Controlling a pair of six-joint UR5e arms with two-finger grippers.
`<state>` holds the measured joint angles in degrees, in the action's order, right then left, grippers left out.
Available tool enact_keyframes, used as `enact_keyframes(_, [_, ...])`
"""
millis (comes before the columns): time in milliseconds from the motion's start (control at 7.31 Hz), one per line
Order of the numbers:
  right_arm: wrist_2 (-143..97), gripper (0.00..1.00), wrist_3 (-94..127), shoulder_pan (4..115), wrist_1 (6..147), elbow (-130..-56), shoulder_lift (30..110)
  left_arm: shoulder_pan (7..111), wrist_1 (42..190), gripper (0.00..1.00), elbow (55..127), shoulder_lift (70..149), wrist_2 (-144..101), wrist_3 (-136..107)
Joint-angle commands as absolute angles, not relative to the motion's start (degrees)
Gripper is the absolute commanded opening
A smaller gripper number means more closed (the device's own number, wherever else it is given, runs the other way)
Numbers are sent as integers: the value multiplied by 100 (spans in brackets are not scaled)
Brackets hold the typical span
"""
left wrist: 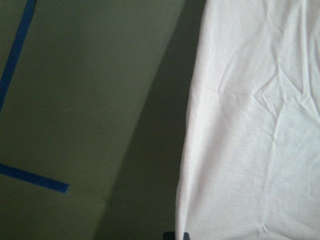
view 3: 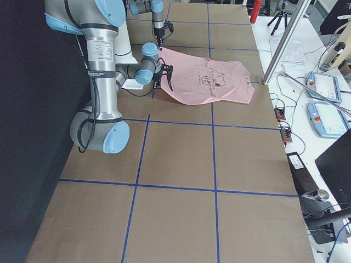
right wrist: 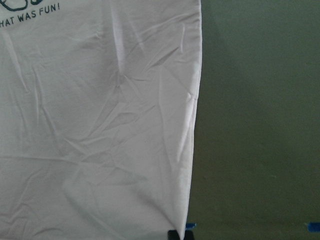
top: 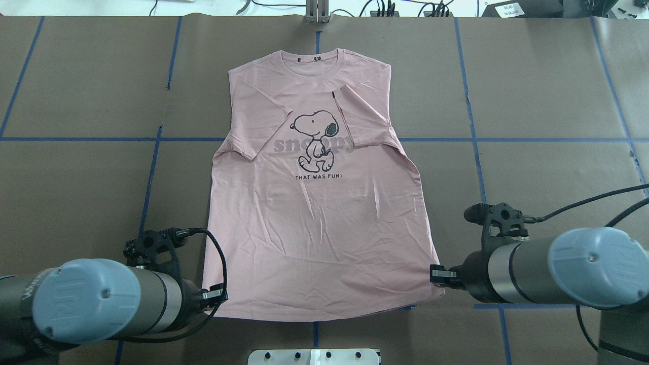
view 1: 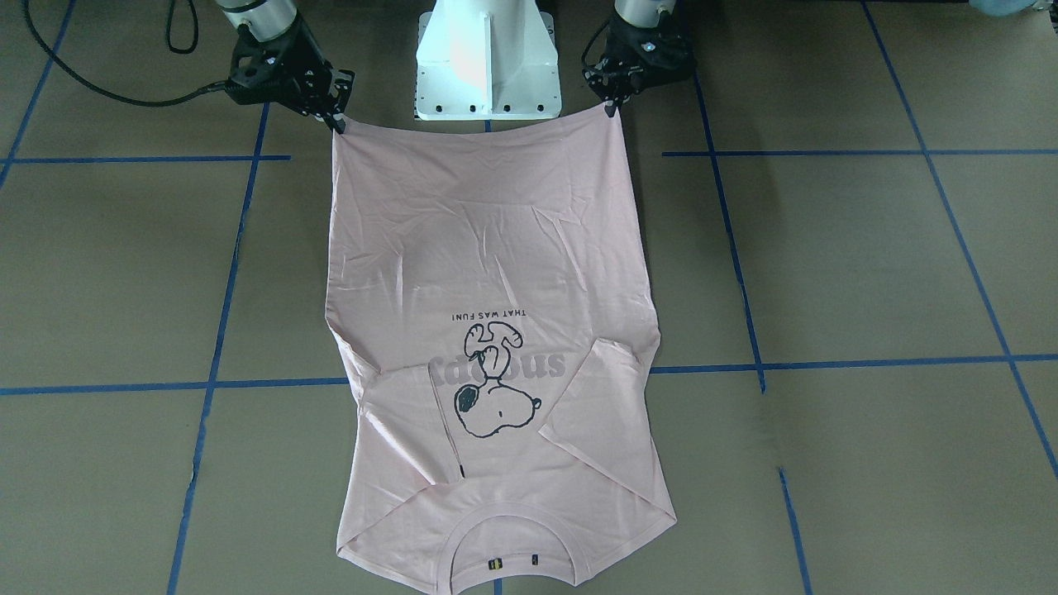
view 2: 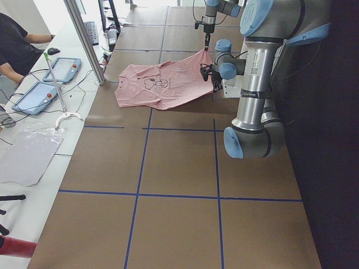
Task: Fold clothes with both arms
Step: 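Lift the hem with both grippers and fold it toward the collar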
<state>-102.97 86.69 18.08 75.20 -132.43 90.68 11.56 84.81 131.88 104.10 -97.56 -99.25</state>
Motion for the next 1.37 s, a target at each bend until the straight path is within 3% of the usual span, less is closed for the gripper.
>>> enact_keyframes(0, [-10843, 0, 8692, 1776, 7515, -13893, 9666, 984, 8098, 0, 13874, 10406, -9878, -9914])
enact_keyframes(273, [-10881, 0, 8962, 1321, 7515, -14298, 9931, 941, 7298, 0, 14614, 10415, -10019, -9879])
enact_keyframes(684, [-10319, 0, 9413, 730, 7515, -14274, 9870, 923, 7295, 0, 14546, 10432, -10020, -9844])
enact_keyframes(957, [-10178, 0, 9012, 1488, 7515, -13811, 9216, 984, 7321, 0, 13944, 10642, -9967, -9765])
enact_keyframes(1230, [-10178, 0, 8290, 2324, 7515, -13108, 8363, 1763, 7330, 0, 13475, 10819, -9949, -9029])
